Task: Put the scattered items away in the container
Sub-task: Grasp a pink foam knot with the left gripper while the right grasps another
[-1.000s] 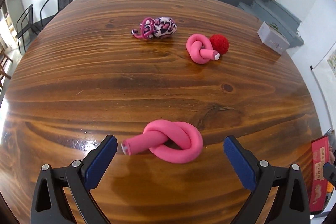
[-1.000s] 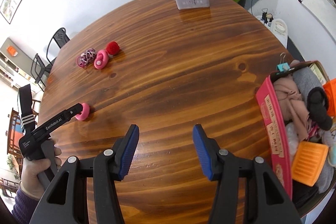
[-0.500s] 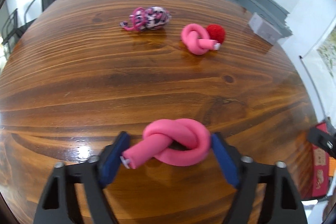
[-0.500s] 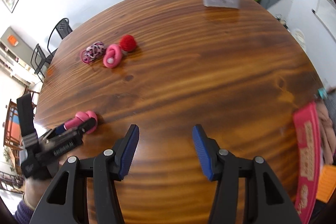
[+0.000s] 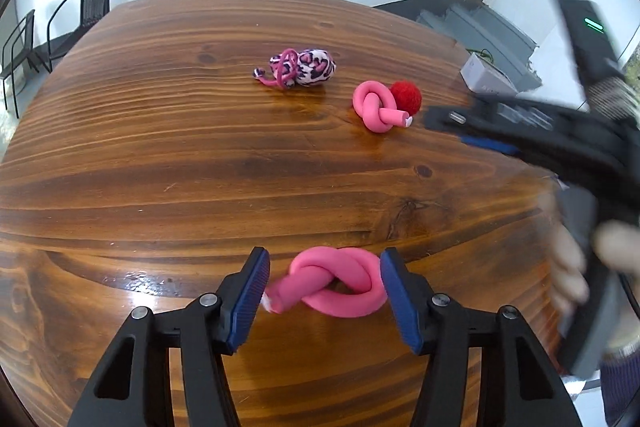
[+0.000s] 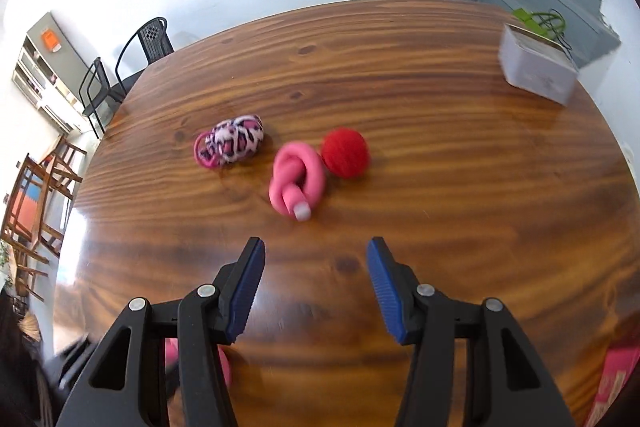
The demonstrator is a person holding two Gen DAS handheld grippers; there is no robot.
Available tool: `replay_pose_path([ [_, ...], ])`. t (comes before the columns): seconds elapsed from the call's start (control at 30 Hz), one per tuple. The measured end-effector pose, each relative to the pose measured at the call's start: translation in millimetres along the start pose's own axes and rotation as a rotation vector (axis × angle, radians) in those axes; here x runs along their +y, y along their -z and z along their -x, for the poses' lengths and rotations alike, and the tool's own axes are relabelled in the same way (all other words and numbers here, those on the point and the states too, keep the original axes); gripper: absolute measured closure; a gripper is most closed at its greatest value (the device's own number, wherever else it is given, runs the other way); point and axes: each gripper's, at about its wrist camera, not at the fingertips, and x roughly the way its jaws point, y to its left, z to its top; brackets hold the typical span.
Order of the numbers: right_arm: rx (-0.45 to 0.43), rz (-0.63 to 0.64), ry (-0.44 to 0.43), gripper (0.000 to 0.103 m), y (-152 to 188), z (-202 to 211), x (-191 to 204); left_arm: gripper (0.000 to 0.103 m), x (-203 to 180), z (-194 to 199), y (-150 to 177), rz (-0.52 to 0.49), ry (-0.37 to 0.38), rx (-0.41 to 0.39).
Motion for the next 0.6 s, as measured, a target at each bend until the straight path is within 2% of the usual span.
replay_pose_path([
  [0.17,0.035,-0.001,0.012,0.045,-23,-36,12,0.042,3,-4,7,0.007,0.007,0.016],
  [0.23,0.048,0.005,0.035,0.045,-30,-48,15,0.037,3,-7,10,0.011,0.013,0.024],
  [0.3,0.057,0.012,0.058,0.045,-33,-56,17,0.024,2,-9,11,0.018,0.02,0.028],
  [0.33,0.061,0.017,0.069,0.045,-34,-60,17,0.023,2,-9,12,0.022,0.024,0.03],
  [0.57,0.097,0.042,0.103,0.045,-35,-77,19,0.023,-6,-26,15,-0.003,0.005,0.064],
  [0.6,0.105,0.043,0.1,0.048,-34,-79,19,0.023,-8,-28,15,-0.007,0.002,0.064],
])
